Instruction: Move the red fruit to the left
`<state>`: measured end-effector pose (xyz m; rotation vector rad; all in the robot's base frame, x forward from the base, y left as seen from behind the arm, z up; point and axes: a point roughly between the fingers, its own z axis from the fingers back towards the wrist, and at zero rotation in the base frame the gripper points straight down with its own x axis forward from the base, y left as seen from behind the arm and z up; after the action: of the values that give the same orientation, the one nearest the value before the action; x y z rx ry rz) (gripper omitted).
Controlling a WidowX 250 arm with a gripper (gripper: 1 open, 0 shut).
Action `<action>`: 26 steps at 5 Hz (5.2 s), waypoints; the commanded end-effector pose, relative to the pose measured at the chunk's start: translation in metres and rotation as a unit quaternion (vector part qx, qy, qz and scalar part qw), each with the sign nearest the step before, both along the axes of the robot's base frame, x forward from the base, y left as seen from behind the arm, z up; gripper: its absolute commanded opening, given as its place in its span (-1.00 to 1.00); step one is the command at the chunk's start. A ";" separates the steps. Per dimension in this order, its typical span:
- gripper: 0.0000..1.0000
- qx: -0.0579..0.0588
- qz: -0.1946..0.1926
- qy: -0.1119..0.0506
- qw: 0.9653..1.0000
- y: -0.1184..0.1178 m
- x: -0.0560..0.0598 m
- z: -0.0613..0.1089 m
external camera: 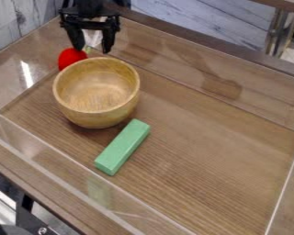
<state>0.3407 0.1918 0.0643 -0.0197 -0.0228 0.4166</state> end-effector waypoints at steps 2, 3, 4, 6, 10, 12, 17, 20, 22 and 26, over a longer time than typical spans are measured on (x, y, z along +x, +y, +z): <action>1.00 0.018 -0.092 -0.020 0.995 0.022 0.003 0.034; 1.00 0.019 -0.137 -0.014 0.990 0.015 0.002 0.030; 1.00 0.018 -0.179 -0.007 0.984 0.009 0.000 0.025; 1.00 0.015 -0.170 -0.016 0.985 -0.005 -0.014 0.025; 1.00 -0.015 -0.142 -0.044 0.989 -0.056 0.001 0.066; -1.00 -0.009 -0.141 -0.033 0.989 -0.048 0.019 0.047; -1.00 -0.002 -0.173 -0.005 0.985 -0.017 0.031 0.020; -1.00 -0.003 -0.145 0.013 0.989 -0.002 0.028 -0.025; 1.00 -0.010 -0.150 0.024 0.988 0.009 0.028 -0.016; 1.00 -0.026 -0.121 0.003 0.992 -0.025 0.026 0.020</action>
<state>0.3639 0.1641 0.0519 -0.1014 0.0723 0.1714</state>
